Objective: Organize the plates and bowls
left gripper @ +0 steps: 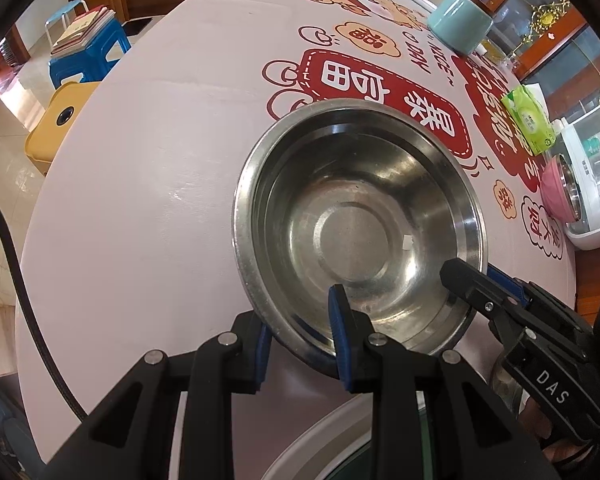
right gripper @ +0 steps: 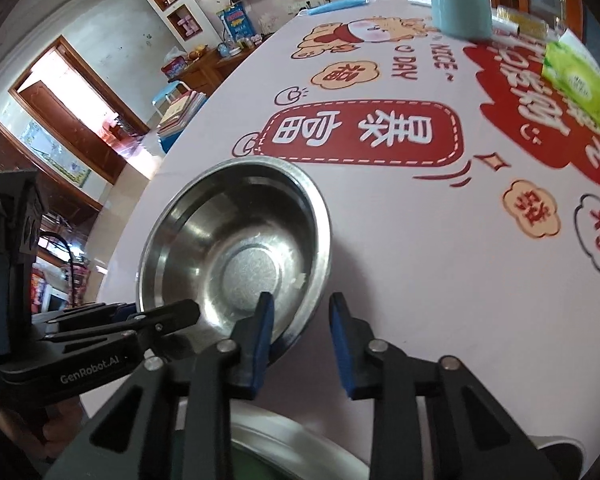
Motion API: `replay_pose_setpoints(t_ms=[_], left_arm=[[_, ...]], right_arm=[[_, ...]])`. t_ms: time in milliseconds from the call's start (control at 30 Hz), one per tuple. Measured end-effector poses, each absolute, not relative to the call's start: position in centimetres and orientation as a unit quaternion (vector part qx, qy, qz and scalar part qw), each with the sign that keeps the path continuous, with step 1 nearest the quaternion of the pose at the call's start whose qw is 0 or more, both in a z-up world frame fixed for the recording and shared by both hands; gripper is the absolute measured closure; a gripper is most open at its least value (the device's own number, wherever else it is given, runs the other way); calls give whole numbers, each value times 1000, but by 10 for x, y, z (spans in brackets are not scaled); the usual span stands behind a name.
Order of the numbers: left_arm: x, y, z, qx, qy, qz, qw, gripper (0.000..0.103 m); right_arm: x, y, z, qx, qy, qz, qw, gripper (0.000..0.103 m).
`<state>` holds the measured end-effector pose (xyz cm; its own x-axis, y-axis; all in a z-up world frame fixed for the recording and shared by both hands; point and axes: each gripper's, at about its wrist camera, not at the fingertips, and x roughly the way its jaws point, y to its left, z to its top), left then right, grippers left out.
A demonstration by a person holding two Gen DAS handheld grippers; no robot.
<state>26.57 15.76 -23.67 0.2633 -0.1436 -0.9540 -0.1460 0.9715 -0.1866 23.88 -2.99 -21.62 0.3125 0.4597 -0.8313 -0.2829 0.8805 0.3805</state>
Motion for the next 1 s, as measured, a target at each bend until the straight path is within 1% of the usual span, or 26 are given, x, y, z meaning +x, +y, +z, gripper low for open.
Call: replay_pose_setpoints(t_ms=[33, 67, 300, 500, 767, 1000], left_arm=[[266, 157, -237, -118, 607, 1, 786, 78], [266, 157, -237, -117, 607, 0, 786, 78], [265, 156, -238, -114, 609, -3, 785, 78], [261, 156, -233, -116, 609, -6, 785, 76], [246, 154, -204, -105, 587, -18, 802, 76], [217, 149, -172, -89, 567, -35, 818, 76]], right_arm=[[238, -29, -216, 82, 539, 234, 805, 83], [238, -28, -215, 80, 539, 234, 805, 84], [237, -29, -213, 90, 542, 236, 801, 84], [231, -31, -206, 94, 535, 240, 805, 85], [212, -36, -180, 102, 507, 238, 822, 85], [179, -41, -150, 97, 470, 234, 845, 85]])
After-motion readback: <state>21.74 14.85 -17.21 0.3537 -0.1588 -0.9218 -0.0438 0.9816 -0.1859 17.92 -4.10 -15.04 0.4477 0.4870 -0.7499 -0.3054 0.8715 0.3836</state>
